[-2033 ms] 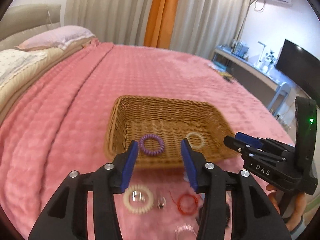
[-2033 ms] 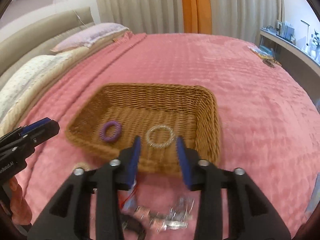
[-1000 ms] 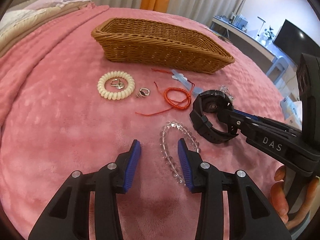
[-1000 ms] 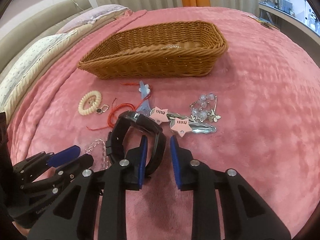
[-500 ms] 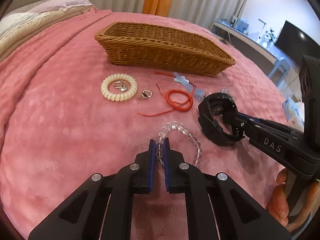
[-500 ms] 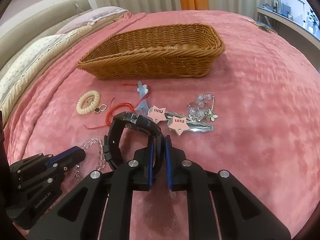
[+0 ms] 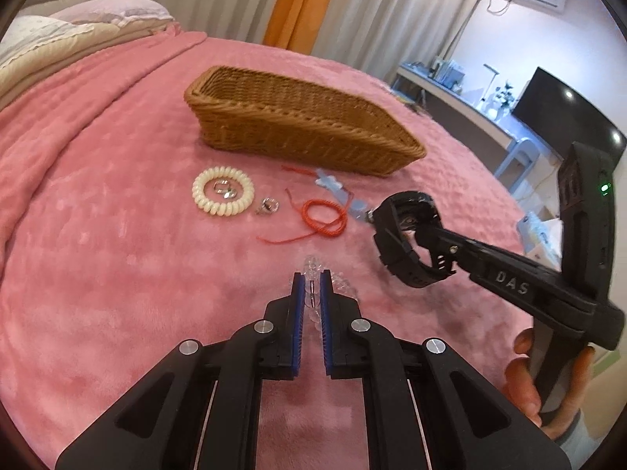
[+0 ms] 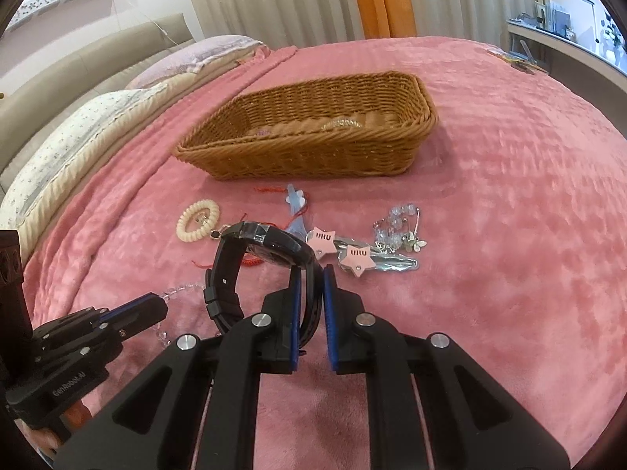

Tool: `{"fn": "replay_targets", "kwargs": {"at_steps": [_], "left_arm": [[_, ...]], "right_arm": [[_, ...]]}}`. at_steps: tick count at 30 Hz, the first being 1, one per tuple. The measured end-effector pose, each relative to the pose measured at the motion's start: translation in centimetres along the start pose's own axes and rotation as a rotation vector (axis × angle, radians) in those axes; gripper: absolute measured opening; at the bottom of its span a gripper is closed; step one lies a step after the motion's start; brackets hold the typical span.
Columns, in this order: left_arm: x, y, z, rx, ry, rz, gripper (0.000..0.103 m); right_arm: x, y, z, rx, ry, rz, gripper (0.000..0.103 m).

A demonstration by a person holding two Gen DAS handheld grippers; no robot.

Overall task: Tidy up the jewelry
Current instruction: 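Carry the watch and bracelet into the basket and release both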

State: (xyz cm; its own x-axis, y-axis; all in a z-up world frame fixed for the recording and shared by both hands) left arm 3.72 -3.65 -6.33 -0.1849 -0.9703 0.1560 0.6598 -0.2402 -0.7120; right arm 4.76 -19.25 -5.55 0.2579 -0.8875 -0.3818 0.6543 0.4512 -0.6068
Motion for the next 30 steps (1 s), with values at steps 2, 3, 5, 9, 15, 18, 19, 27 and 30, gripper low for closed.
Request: {"fn": "replay_targets", "kwargs": {"at_steps": [2,3,5,9,15,18,19,27,30], "left_arm": [[0.0,-0.6,0.5,0.014,0.0,-0.019,0.006],[-0.1,-0.9,0.6,0.019,0.001,-0.021,0.006],[0.0,-1.5,1.3,0.038,0.007,-0.025,0.006],[0.2,-2.7,2.7,0.073,0.028,-0.032,0.006],[0.9,-3.8,7.4,0.132,0.062,-0.051,0.006],[1.5,-3.9,10.7,0.177,0.081,-0.043,0.006],[1.6,-3.7,11.7,0.188,0.085,-0.041,0.006],[2.3,0.9,18.4,0.212,0.077,-0.042,0.006],[2.1,4.3,19.6,0.181,0.065,-0.042,0.006]], "right_arm": [[-0.3,-0.4,0.2,0.009,-0.007,0.005,0.009],[-0.4,-0.5,0.3,0.012,-0.01,0.007,0.009],[-0.8,-0.9,0.6,0.022,-0.017,0.01,0.009],[-1.5,-1.9,1.9,0.044,-0.04,0.015,0.009],[-2.5,-2.9,5.3,0.076,-0.08,0.017,0.009],[-2.4,-2.8,7.9,0.097,-0.1,0.0,0.009],[-2.2,-2.6,8.8,0.104,-0.108,-0.015,0.009],[0.8,3.1,15.2,0.093,-0.102,-0.071,0.009],[2.6,6.1,16.3,0.062,-0.065,-0.082,0.009]]}}
Point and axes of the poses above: each gripper's, at about its wrist camera, not at the fingertips, and y roughly the way its jaws point, x to its right, z to its top, the point moved 5 cm from there along y, roughly the way its jaws point, and after that the axes turned 15 degrees about z, right-handed, at the moved point
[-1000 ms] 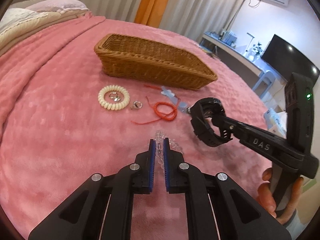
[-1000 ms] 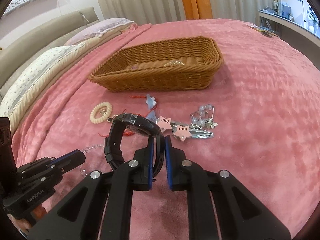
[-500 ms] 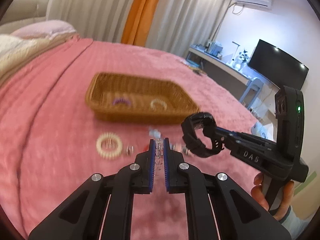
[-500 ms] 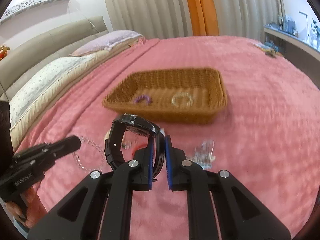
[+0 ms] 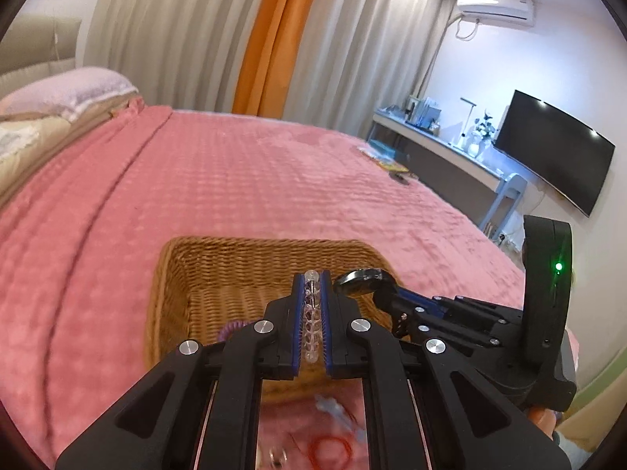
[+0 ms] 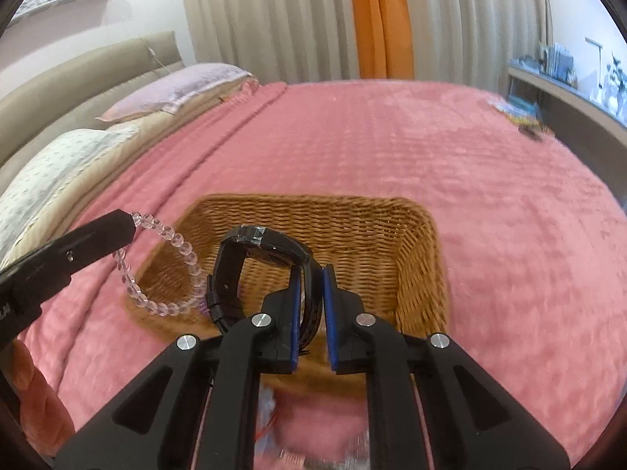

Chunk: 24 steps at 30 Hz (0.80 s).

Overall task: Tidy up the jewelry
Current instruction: 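Carry the watch and bracelet into the basket and release both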

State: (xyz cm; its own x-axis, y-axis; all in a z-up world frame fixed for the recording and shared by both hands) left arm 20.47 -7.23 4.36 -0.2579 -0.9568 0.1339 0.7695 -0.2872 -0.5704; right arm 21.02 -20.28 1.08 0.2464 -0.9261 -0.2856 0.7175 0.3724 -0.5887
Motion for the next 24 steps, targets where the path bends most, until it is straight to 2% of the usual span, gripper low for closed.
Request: {"fn": "replay_targets", "kwargs": {"at_steps": [6,14,16,17,19,22,24], "left_arm": [[-1.6,6.6,-1.1,-0.103,-0.063,-0.014,0.006],[-3.4,8.9,-2.4,-0.172,-0.09,0.019,0.007],[-3.8,8.5,-2.4,-0.171,-0.096,0.019,0.015],[-3.9,8.3,-2.4,-0.167,-0.097,0.022,0.023],[-4.1,7.0,-2.1,-0.141,-0.094,0.032,0.026],[-4.2,4.5,-1.8,-0.107,-0.097,0.022,0.03],[-4.3,2.3,-1.8,-0.074,-0.09,0.028,0.036]], "right_arm": [[2.1,4.4,-0.5,-0.077,0.032,-0.013,0.009],[2.6,5.6,-1.4,-0.107,0.04,-0.023,0.012],[2.3,4.6,-1.0,-0.074,0.035,-0.007,0.015],[2.2,4.2,-0.7,-0.06,0.029,-0.005,0.02],[1.8,3.0,-0.3,-0.033,0.015,-0.016,0.025],[1.3,1.4,-0.2,-0.009,0.018,0.001,0.025],[1.1,0.1,-0.1,0.006,0.022,0.015,0.025]]}}
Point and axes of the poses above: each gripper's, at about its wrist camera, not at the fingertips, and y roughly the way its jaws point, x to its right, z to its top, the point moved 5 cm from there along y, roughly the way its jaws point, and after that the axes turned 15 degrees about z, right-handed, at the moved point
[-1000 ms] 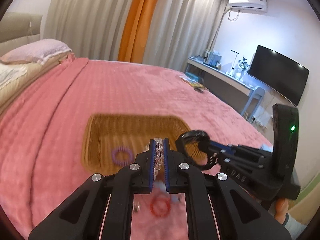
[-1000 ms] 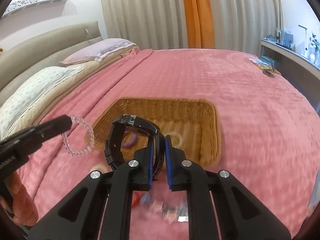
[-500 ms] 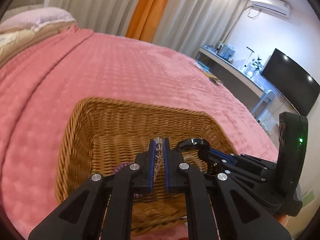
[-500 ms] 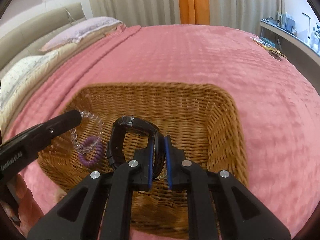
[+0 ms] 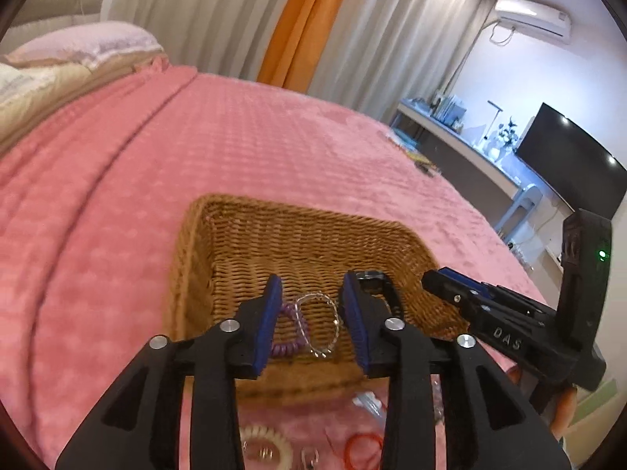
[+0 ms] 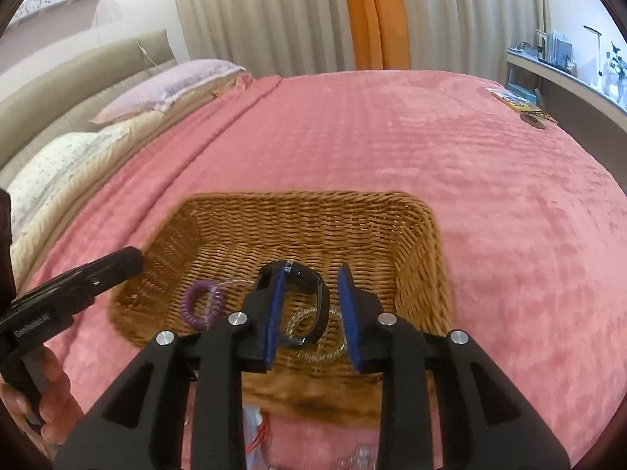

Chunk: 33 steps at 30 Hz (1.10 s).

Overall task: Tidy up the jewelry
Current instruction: 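Carry the watch and bracelet into the basket and release both, then grasp the cream coil hair tie with the left tool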

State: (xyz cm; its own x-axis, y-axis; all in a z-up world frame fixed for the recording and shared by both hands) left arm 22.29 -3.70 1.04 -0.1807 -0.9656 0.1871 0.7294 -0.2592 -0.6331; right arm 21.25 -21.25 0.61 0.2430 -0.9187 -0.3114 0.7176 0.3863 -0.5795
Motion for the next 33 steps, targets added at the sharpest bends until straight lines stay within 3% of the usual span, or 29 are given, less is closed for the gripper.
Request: {"fn": "replay_targets", "kwargs": {"at_steps": [4,11,22,27,33], "left_arm": [[-0.6,-3.8,-0.7,0.04,-0.006,0.001,0.038],[-2.6,-6.8,-4.3,0.038,-0.037,0.043,0.042],[-5.4,-4.2,-9.8,-0.06,-0.08,0.124,0.042],[-6.2,-2.6,-11.2,-0.099,-0.097,0.129,0.042],[-6.4,-1.2,-12.5,-0.146,-0.092,0.108,0.04]], "right_arm": [[-0.9,-3.4,-0.5,0.034,-0.014,0.023,0.026],[-1.1,-8.2,-4.2,0.055,-0.007,0.035,0.041],[1.2,-7.8,-12.1,-0.061,0.091,0.038,0.041],[3.5,-7.4,-13.2,-0.088,0.152,-0.011,0.04],[3.7,-6.2,-13.8,-0.124,0.14,-0.022,0.04]]}}
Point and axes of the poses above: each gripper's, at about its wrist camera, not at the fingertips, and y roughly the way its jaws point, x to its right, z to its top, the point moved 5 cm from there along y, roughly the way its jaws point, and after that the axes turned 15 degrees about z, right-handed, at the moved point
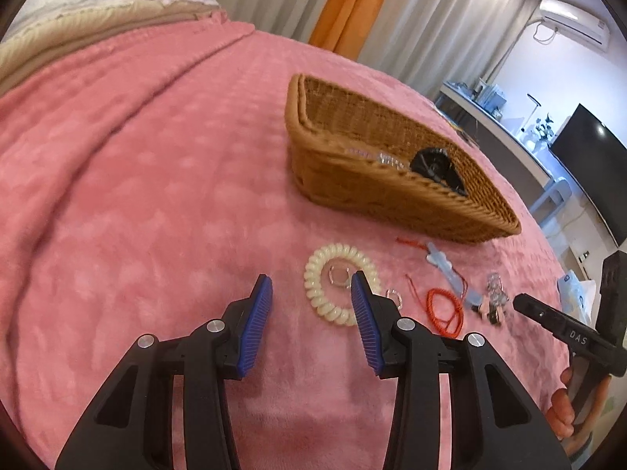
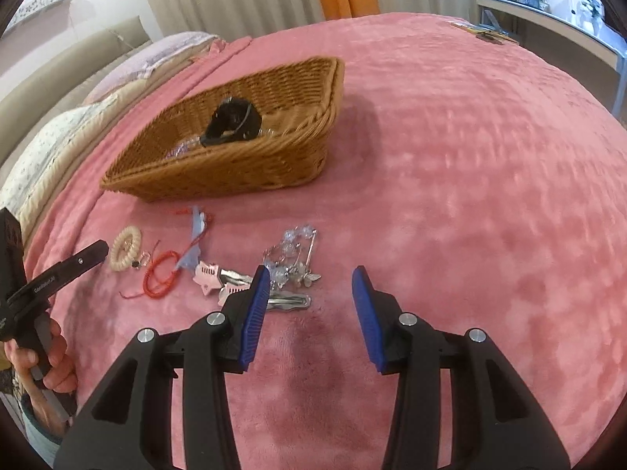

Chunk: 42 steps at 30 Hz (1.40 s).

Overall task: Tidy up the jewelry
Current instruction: 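Grasp the cream coil hair tie with the left tool, then place the cream hair tie into the basket with the left tool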

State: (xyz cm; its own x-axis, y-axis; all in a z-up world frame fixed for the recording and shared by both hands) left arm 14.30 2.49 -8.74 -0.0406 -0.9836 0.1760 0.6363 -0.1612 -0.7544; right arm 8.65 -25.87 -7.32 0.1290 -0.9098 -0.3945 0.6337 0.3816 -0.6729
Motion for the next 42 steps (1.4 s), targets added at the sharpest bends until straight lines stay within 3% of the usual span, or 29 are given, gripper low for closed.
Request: {"fn": "replay_targets", "kwargs": {"at_steps": [7,10,16,17,19,20,29,42], "left_arm": [[-0.1,0.5,-0.3,-0.016,0.002,0.0,0.04],[0.2,0.6,-0.4,-0.018,0.016,0.019,0.04],[1.4,0.6,-0.6,-0.008,0.082,0.097,0.04],[1.5,0.7,-0.6,-0.006,0.093,0.113,0.036],[1.8,0.7,-0.6,-0.006,0.11,0.121,0.02],[1.9,0.7,-0.7,-0.005,0.115,0.121,0.012],[1.9,-0.4,-0.4,0.046,0.092,0.094,0.008],[2.8,-4.5,0.8,0.16,0.075,0.038,0.008]], "right_arm": [[0.0,1.9,1.8,-0.024,-0.02,-0.069,0.04],[0.2,3.3,1.9,-0.046,-0.023,-0.093,0.034],[-1.8,3.9,1.5,-0.046,-0.132,-0.115,0.01],[-2.1,3.9,1.4,-0.045,-0.148,-0.122,0.01],[-2.2,3.8,1.3,-0.038,-0.16,-0.119,0.009],[-2.3,3.7,1.3,-0.03,-0.162,-0.109,0.003],[-2.0,1.4,1.6,0.061,-0.128,-0.009,0.002],[-3.2,-2.0,2.9,0.115,-0.111,0.077,0.002]]}}
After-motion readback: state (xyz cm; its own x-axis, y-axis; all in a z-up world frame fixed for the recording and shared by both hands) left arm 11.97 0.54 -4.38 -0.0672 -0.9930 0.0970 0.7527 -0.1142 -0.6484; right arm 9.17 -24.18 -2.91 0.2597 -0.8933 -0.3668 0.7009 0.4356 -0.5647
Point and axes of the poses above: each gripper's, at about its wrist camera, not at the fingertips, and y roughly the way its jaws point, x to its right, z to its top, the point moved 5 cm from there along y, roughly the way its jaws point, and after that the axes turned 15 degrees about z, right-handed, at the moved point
